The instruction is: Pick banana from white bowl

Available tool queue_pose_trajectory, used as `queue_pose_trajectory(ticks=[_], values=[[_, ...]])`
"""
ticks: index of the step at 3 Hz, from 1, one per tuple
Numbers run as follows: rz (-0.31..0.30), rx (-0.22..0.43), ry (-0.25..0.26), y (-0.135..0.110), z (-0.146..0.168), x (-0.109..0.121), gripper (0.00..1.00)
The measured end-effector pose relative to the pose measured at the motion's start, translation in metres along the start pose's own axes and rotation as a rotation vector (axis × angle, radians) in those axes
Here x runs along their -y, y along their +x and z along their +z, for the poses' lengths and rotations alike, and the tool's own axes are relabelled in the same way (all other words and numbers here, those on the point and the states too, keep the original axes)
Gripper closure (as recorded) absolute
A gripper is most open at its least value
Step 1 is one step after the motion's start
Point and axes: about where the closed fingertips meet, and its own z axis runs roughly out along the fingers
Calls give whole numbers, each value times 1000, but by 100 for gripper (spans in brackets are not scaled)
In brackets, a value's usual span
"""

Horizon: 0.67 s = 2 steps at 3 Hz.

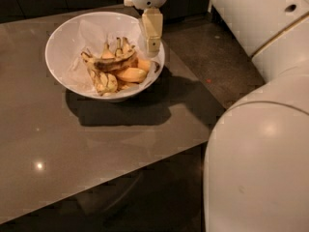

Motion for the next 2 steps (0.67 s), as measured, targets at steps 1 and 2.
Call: queue_pose_trajectory(ticks=[1,2], values=[[0,0,0,0,0,0,0],[-13,-6,17,-12,0,2,0]])
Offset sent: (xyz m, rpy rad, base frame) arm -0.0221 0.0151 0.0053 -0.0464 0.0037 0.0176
